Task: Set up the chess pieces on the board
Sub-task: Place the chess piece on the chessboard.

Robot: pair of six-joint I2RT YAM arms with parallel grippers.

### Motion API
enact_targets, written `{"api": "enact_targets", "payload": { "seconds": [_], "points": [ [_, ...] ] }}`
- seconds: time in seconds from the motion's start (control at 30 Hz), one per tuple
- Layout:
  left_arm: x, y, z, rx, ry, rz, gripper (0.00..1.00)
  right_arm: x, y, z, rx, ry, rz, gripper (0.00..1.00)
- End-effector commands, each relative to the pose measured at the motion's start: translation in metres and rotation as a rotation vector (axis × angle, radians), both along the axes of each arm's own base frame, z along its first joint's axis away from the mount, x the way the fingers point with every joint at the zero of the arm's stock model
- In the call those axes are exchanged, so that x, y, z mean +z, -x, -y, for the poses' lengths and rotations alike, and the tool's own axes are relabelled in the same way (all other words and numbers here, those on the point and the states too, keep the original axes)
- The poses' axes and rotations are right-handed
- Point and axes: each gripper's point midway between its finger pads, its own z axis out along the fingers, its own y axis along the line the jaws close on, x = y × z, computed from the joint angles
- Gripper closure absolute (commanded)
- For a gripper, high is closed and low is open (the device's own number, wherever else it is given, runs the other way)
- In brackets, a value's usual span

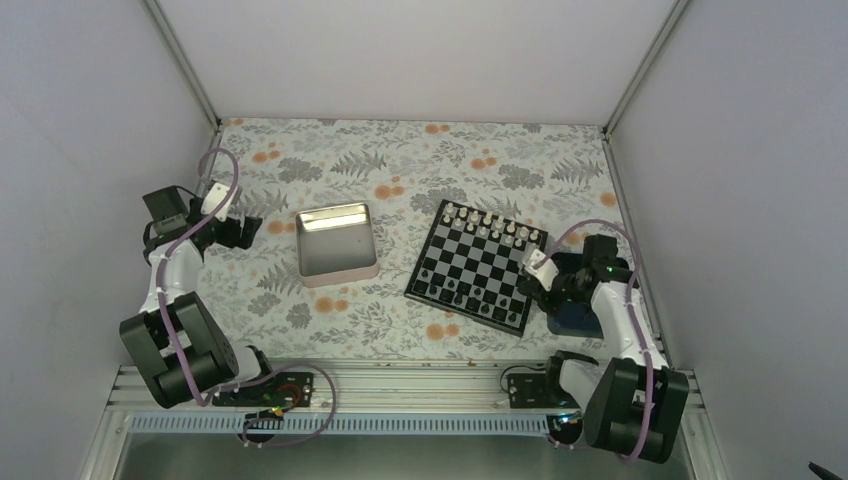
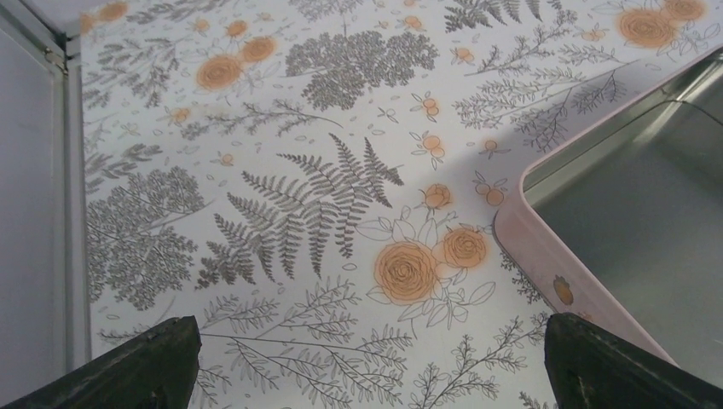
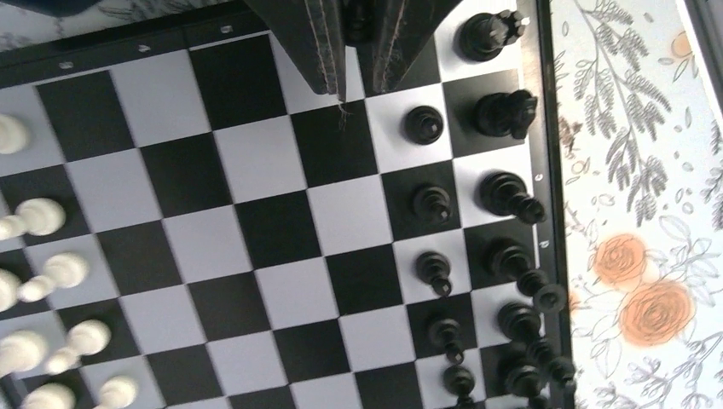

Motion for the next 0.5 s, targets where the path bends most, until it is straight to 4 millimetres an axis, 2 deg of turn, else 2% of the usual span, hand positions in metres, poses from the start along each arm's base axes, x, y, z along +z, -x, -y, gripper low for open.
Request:
{"api": "enact_targets", "payload": {
  "seconds": [0.0,0.2,0.47],
  "points": [
    [-0.005,0.002,0.005,-0.012,0.008,0.016,0.00,-0.010,0.013,-0.006,0.083,-0.023,-0.020,0.92],
    [-0.017,0.005,0.005,-0.010,0.001,0.006,0.00,-0.026,0.024,-0.008,0.127,-0.030,-0.109,0.91],
    [-0.023,0.006,0.006,-0.009,0.012,0.001,0.00,-0.033,0.024,-0.007,0.144,-0.039,-0.159,0.91]
  ]
}}
